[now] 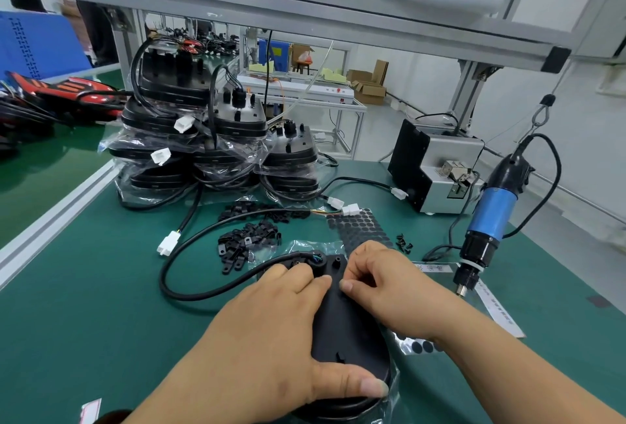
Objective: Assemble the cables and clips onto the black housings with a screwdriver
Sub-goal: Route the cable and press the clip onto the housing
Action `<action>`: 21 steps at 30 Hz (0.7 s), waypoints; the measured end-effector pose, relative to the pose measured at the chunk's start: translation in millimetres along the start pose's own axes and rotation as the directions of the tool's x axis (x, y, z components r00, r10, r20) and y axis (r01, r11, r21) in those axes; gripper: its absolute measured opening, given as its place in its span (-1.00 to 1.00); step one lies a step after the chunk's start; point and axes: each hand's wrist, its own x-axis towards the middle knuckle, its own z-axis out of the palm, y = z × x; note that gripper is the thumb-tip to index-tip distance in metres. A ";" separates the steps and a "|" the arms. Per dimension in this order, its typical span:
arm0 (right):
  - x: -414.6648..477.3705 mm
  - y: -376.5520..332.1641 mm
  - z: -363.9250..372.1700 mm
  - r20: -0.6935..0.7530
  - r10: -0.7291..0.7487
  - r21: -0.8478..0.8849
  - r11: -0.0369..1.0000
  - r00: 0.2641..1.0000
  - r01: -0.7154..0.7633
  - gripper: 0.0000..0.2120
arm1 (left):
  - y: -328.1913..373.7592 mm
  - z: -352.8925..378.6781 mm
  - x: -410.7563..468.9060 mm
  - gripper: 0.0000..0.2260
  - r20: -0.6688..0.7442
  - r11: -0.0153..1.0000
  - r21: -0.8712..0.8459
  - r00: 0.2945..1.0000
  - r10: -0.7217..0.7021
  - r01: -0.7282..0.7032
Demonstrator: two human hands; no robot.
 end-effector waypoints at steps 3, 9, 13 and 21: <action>-0.6 -1.3 -0.4 -0.017 0.016 0.002 1.000 1.000 -0.016 -0.78 | 0.1 0.5 -0.3 0.11 -0.001 1.000 -0.016 1.000 -0.002 0.002; -8.9 -3.8 -3.1 -0.072 0.115 0.141 0.985 0.991 -0.104 -0.85 | -0.6 0.9 -1.6 0.05 0.004 1.000 -0.024 1.000 -0.007 0.007; -14.1 -2.2 -3.2 -0.102 0.301 0.514 0.832 0.948 -0.208 -0.86 | -1.6 -0.9 -2.1 0.01 0.013 0.998 -0.057 1.000 0.011 -0.010; -33.4 2.2 21.4 -0.182 0.467 0.728 0.655 0.866 -0.200 -0.82 | -2.0 -4.4 3.4 -0.05 0.070 0.996 0.007 0.994 0.086 -0.086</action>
